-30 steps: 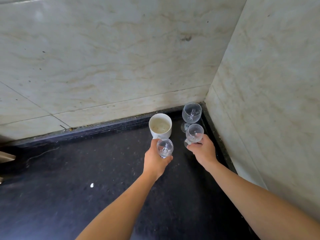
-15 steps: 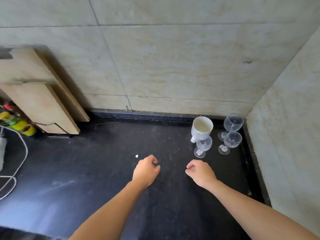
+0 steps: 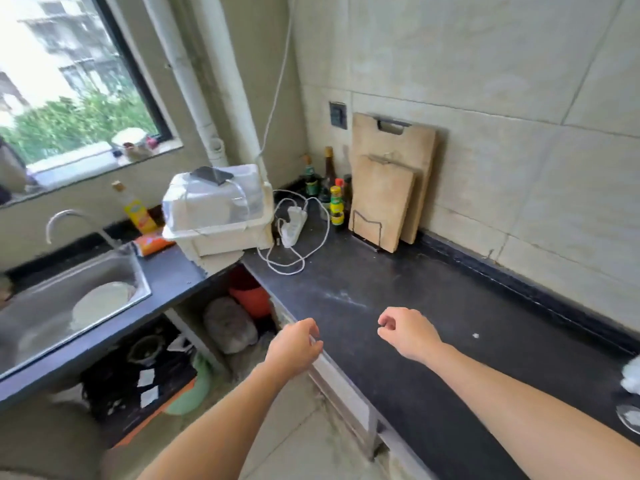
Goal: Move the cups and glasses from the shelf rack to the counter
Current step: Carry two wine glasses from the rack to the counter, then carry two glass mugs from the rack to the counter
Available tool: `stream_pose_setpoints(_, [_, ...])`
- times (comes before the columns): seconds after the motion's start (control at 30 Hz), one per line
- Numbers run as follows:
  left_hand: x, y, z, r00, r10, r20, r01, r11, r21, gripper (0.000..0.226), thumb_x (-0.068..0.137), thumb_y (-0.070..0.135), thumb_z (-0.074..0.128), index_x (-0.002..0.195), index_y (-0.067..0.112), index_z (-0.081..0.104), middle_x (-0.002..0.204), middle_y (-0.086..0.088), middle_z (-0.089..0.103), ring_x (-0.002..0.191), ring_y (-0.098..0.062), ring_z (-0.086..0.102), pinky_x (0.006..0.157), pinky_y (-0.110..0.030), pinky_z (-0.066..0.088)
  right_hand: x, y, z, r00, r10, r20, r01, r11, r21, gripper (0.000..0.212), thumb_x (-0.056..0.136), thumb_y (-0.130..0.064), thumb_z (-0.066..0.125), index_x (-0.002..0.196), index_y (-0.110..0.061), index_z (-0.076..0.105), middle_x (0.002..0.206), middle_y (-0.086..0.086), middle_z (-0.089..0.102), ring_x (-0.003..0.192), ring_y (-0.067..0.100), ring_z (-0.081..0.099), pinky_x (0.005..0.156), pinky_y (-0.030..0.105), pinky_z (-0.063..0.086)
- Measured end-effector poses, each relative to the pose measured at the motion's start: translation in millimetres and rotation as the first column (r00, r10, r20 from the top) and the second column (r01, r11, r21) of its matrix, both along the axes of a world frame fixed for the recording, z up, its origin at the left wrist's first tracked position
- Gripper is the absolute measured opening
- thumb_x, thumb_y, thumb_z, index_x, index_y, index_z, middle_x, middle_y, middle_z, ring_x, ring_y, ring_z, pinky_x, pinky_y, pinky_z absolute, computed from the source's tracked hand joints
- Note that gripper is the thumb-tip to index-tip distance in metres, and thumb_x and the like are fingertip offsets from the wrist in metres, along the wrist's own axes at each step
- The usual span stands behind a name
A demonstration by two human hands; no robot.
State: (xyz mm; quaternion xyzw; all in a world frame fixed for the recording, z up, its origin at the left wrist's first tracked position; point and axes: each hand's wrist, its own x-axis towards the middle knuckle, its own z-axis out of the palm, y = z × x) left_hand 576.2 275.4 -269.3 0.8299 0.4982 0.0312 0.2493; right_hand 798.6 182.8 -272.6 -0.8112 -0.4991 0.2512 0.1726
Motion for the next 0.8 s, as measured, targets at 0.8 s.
stream_pose_setpoints(0.8, [-580.7,-39.6,75.0,0.549,0.835,-0.039,-0.833,0.550,0.062,0.006,0.088,0.032,0.060,0.087,0.026,0.063,0.084,0.005,0.068,0.077,-0.014,0.066,0.074,-0.036,0.060,-613.2,193.8,84.1,0.415,0.876,0.243,-0.909,0.390,0.147,0.028,0.090,-0.035,0.056,0.115,-0.025,0.062,0.106,-0.004,0.069,0.101,0.021,0.061,0.085,0.034,0.050])
